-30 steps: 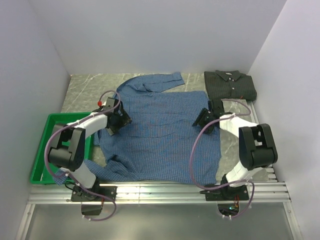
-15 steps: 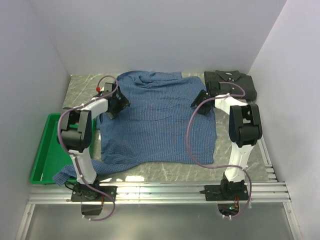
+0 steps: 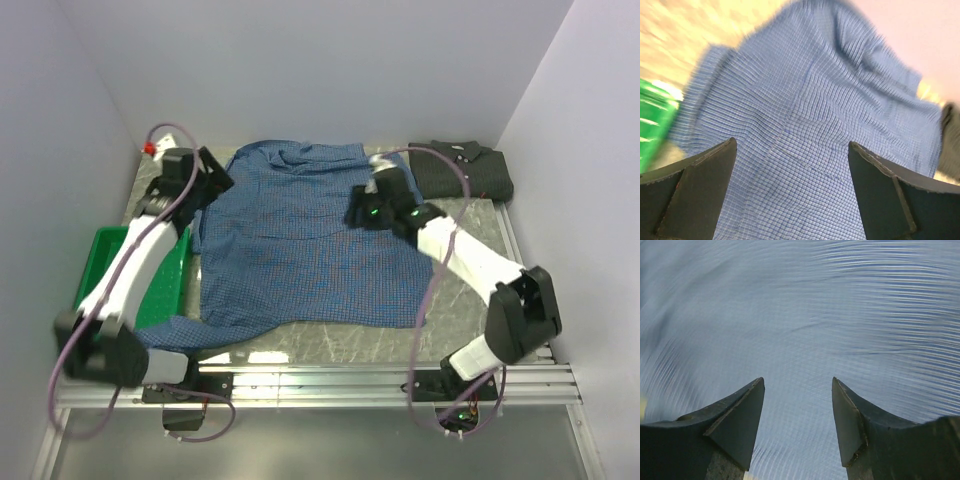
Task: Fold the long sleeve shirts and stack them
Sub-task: Flatten the shirt out
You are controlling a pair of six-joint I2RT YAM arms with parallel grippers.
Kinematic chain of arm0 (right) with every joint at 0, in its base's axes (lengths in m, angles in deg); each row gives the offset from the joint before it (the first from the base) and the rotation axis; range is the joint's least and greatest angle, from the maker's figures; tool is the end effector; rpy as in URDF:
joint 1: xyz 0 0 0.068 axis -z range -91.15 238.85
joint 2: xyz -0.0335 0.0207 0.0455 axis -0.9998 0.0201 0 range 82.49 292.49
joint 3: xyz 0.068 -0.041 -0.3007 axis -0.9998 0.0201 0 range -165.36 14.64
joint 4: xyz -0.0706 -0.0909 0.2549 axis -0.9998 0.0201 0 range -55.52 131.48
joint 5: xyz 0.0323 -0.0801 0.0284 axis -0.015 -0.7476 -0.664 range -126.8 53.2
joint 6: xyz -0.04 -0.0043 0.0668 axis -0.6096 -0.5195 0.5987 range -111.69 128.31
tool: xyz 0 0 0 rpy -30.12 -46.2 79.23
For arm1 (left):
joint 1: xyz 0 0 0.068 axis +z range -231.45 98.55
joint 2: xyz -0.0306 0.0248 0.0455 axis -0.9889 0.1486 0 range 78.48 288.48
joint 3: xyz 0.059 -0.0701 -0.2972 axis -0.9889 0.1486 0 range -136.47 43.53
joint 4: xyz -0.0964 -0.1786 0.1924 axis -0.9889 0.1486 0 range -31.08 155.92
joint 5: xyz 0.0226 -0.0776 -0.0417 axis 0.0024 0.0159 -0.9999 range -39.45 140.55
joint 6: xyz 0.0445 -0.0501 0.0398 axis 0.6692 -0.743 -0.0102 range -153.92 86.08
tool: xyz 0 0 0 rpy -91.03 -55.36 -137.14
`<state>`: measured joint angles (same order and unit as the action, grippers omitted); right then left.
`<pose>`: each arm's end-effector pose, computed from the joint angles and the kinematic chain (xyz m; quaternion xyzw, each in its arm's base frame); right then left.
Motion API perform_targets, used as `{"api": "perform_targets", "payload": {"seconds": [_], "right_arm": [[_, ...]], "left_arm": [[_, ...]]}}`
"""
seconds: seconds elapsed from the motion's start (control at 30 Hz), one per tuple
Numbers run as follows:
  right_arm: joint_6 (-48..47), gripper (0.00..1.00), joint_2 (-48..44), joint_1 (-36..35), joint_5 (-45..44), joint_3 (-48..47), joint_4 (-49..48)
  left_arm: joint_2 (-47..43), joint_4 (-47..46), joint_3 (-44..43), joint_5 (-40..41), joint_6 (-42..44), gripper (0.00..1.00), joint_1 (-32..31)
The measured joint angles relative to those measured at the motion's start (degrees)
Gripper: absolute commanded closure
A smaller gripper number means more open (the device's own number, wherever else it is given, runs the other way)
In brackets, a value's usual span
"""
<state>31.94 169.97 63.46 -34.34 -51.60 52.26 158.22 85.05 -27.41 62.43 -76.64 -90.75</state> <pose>0.3457 0.1672 0.2881 -0.0231 0.9022 0.1961 0.3834 0.3481 -0.0430 0.3510 -0.2994 0.8310 -0.1191 0.4535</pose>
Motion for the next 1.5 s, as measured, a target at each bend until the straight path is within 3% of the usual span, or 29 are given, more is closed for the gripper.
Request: {"api": "perform_targets", "payload": {"seconds": [0.27, 0.43, 0.67, 1.1, 1.17, 1.27, 1.3, 1.37, 1.5], "right_arm": [[-12.8, 0.38, -2.3, -29.5, 3.4, 1.0, -2.4], [-17.9, 0.39, 4.5, -40.2, 4.6, -3.6, -4.3], [-21.4, 0.39, 17.1, -47.3, 4.0, -10.8, -9.3], [-22.4, 0.41, 33.0, -52.4, 1.6, -19.4, -14.8], [-23.1, 0.44, 34.8, -52.7, 1.6, -20.9, -14.9], [-23.6, 0.63, 36.0, -52.7, 1.5, -21.8, -15.0], [-23.8, 0.84, 36.0, -52.7, 1.4, -21.9, -15.0], [-24.1, 1.00, 36.0, -52.7, 1.5, -22.3, -15.1], [-24.2, 1.00, 35.7, -52.7, 1.6, -22.1, -15.4]], "left_arm": [[-25.2, 2.3, 14.1, 10.3, 4.6, 0.01, 0.0], [-37.1, 0.7, 23.5, 14.3, 6.6, 0.01, 0.0], [-42.4, -0.8, 29.9, 14.2, 8.7, 0.01, -0.2], [-37.8, -1.3, 29.7, 17.9, 8.4, 0.01, 0.5], [-35.8, -1.3, 29.5, 17.6, 8.3, 0.01, 1.3], [-34.8, -0.9, 29.5, 17.2, 8.0, 0.01, 2.0], [-34.9, -0.9, 29.5, 17.0, 8.0, 0.01, 2.0], [-34.9, -0.9, 29.5, 16.8, 7.9, 0.01, 2.0], [-34.9, -0.9, 29.5, 16.4, 7.8, 0.01, 2.0]]}}
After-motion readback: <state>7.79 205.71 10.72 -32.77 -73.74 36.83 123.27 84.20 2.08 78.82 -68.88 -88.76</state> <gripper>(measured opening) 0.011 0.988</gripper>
